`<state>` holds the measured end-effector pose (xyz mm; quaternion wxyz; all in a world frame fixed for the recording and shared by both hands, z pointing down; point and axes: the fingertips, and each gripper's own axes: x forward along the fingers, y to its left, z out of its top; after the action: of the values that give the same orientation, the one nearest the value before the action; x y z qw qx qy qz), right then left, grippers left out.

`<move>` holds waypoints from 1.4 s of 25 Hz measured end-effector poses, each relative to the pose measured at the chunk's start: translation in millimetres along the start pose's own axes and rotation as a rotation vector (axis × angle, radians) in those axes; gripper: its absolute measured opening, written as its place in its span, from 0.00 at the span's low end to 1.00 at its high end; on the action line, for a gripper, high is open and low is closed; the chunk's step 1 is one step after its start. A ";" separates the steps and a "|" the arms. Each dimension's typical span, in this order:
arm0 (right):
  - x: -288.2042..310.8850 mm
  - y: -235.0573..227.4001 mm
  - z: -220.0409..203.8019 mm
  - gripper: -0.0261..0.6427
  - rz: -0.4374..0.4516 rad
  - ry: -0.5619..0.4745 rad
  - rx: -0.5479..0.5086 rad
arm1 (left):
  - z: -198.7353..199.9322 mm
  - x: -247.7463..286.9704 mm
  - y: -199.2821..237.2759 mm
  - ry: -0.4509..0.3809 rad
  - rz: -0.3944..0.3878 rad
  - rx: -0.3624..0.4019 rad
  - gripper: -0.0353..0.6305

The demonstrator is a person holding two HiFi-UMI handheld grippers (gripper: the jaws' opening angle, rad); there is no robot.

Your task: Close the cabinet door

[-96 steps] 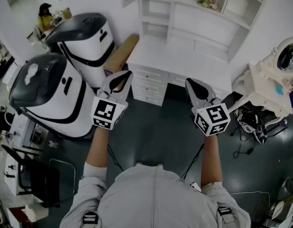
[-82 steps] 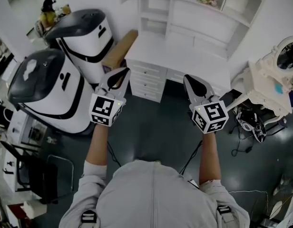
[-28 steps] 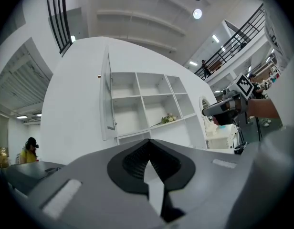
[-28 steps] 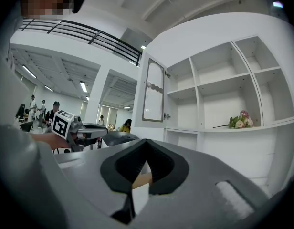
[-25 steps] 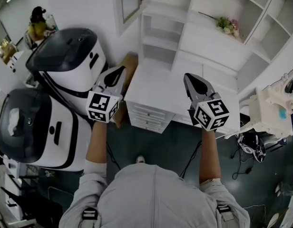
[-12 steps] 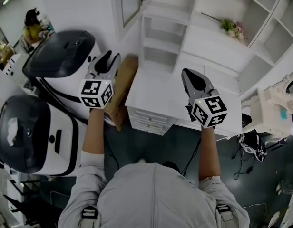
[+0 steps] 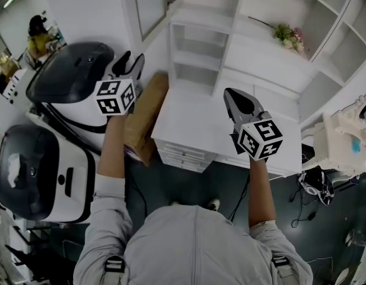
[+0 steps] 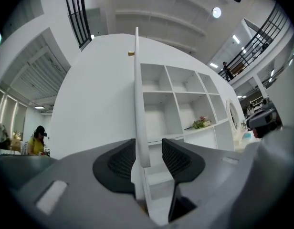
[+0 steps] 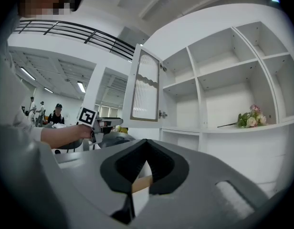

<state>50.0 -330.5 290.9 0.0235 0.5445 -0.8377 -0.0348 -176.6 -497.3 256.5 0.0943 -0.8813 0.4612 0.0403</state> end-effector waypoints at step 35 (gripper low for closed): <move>-17.6 -140.9 0.9 0.04 -0.107 0.025 0.006 | 0.7 28.8 -64.4 0.042 0.218 0.029 0.20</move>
<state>185.4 -371.4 278.1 0.0302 0.5892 -0.8070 -0.0267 -107.3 -484.5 259.6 0.0923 -0.8251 0.5568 0.0251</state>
